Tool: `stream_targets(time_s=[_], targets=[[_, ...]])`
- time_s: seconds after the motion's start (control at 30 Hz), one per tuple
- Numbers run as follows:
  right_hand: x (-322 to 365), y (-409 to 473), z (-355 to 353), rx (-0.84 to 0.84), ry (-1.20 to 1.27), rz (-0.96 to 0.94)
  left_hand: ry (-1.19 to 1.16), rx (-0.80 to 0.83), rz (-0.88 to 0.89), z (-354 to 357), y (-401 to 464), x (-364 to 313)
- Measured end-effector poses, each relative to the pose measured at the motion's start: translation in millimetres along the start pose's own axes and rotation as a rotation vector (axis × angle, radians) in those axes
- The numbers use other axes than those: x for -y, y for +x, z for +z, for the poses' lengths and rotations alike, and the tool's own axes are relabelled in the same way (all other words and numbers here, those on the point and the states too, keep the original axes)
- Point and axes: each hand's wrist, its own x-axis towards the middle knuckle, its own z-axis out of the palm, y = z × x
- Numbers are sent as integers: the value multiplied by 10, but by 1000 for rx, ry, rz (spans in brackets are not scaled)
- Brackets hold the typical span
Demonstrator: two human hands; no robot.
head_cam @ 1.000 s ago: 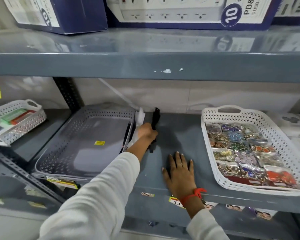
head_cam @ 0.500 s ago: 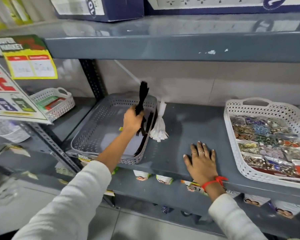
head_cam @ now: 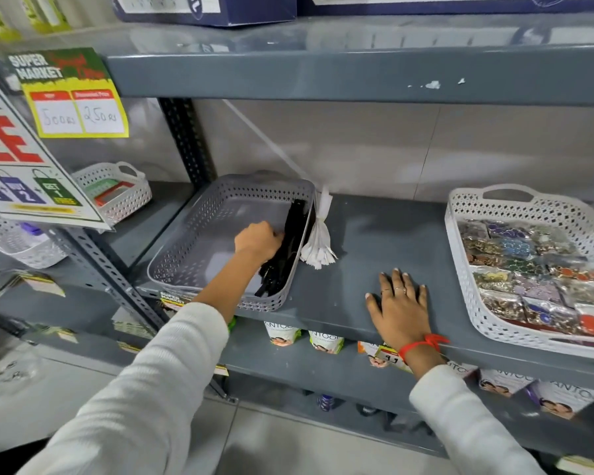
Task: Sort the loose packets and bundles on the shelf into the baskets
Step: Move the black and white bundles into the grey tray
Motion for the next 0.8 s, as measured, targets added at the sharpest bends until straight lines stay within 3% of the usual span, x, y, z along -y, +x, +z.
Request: stream_targets(time_s=[0.1, 0.2, 0.3, 0.47, 0.63, 0.8], targets=[[14, 8, -11, 3, 0, 10, -211, -242, 167, -45, 23, -313], [15, 5, -11, 11, 7, 7, -291, -325, 352, 15, 34, -779], [-12, 17, 2, 5, 36, 0, -156, -201, 355, 192, 115, -1141], [-39, 42, 41, 19, 45, -5, 60, 65, 83, 626, 297, -1186], [-42, 38, 66, -12, 64, -7, 171, 75, 35, 702, 281, -1104], [-45, 43, 74, -31, 61, -15, 93, 120, -21, 649, 240, -1123]])
